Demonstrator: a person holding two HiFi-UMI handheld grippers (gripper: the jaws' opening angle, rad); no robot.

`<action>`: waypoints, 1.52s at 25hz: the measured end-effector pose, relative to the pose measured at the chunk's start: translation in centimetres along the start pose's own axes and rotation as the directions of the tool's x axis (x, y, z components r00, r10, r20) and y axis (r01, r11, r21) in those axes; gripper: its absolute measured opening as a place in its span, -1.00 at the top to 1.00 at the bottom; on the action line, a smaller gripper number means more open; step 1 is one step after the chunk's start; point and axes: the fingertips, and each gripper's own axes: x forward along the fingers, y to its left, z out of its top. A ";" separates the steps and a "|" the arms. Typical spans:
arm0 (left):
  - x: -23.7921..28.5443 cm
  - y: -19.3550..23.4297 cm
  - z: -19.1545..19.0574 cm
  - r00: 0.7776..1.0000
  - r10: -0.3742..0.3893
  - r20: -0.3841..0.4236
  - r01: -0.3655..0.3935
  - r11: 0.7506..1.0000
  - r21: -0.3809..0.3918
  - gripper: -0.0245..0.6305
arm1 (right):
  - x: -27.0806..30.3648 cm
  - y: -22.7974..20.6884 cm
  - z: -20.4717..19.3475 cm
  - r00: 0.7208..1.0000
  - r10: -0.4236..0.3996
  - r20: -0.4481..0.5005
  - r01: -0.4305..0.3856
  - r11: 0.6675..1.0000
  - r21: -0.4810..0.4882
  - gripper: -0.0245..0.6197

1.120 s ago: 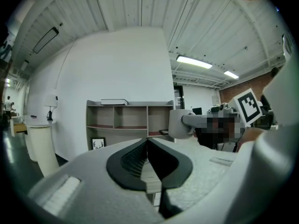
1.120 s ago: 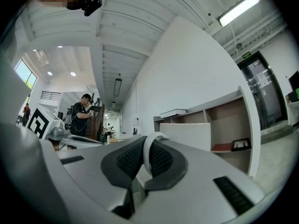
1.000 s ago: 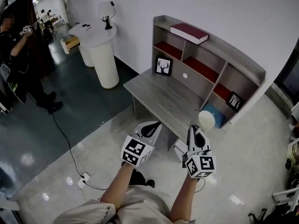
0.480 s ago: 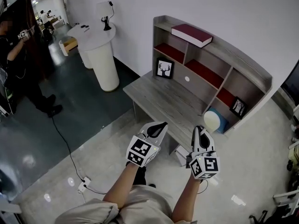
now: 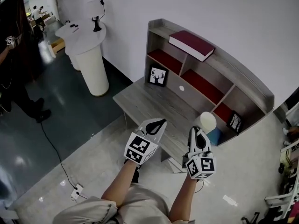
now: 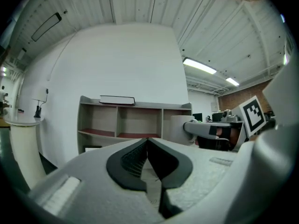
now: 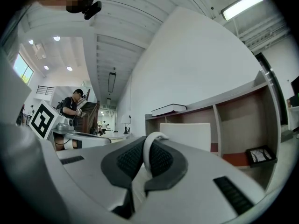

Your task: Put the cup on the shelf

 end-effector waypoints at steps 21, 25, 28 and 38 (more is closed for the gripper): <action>12.7 14.3 -0.8 0.988 -0.145 -0.053 0.146 0.989 0.020 0.89 | 16.1 -6.0 -2.2 0.983 -0.181 0.030 0.180 0.983 0.025 0.88; 14.4 14.2 -0.9 0.979 -0.199 -0.049 0.199 0.980 -0.013 0.89 | 16.6 -6.7 -2.9 0.976 -0.216 0.002 0.216 0.976 0.010 0.88; 15.6 12.6 -1.2 0.964 -0.262 -0.052 0.262 0.965 -0.013 0.89 | 16.3 -7.9 -2.9 0.966 -0.257 -0.007 0.257 0.966 0.004 0.88; 20.4 12.8 -2.1 0.949 -0.308 -0.061 0.307 0.951 -0.025 0.89 | 18.3 -12.7 -4.4 0.949 -0.316 -0.002 0.316 0.949 -0.005 0.88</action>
